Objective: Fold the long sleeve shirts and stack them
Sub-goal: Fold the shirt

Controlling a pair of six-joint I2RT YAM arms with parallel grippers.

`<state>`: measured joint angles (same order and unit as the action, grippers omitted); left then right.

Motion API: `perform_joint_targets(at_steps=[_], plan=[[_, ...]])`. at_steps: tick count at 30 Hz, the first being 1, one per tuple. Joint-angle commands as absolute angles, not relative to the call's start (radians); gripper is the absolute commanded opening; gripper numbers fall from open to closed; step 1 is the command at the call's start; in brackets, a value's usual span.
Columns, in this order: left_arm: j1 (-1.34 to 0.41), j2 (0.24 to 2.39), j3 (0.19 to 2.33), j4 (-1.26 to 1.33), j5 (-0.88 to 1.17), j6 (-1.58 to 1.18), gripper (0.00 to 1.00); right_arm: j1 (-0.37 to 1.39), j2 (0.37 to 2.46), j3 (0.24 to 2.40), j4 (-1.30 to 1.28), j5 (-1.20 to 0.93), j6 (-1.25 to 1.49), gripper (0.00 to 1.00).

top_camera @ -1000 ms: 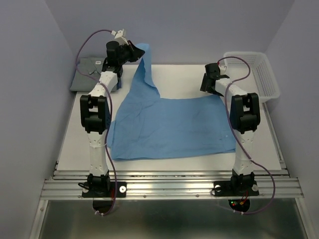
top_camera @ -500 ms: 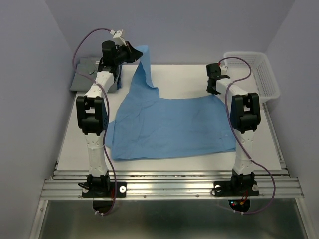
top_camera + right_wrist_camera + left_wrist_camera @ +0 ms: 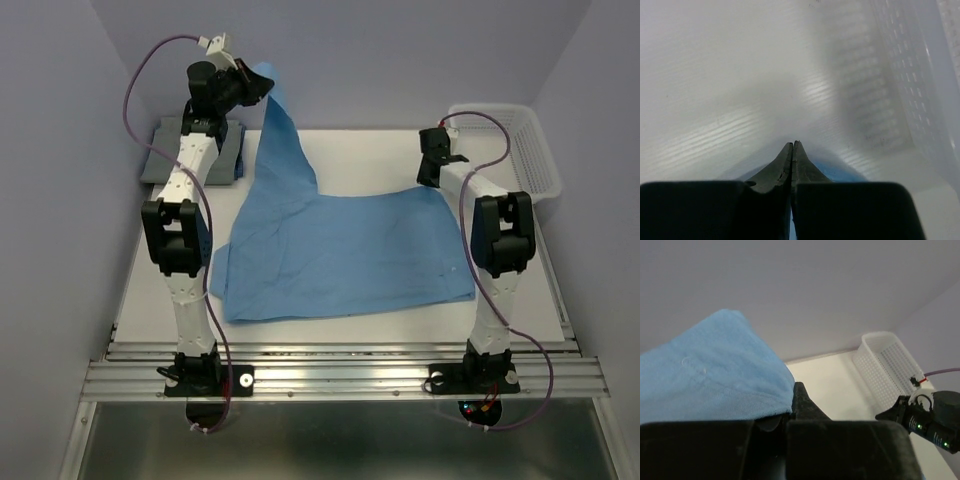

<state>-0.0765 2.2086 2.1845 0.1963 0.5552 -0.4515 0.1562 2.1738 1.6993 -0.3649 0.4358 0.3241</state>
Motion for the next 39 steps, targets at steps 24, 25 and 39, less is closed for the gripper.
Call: perform_joint_targets(at_steps=[24, 25, 39], plan=[[-0.129, 0.637, 0.893, -0.507, 0.08, -0.81, 0.0, 0.15, 1.417, 0.977, -0.253, 0.193, 0.359, 0.01], [-0.129, 0.596, 0.9, -0.553, 0.086, -0.824, 0.0, 0.15, 1.414, 0.974, -0.264, 0.202, 0.359, 0.01], [-0.129, 0.402, 0.917, -0.968, 0.149, -0.91, 0.0, 0.15, 1.358, 0.936, -0.359, 0.343, 0.347, 0.01]])
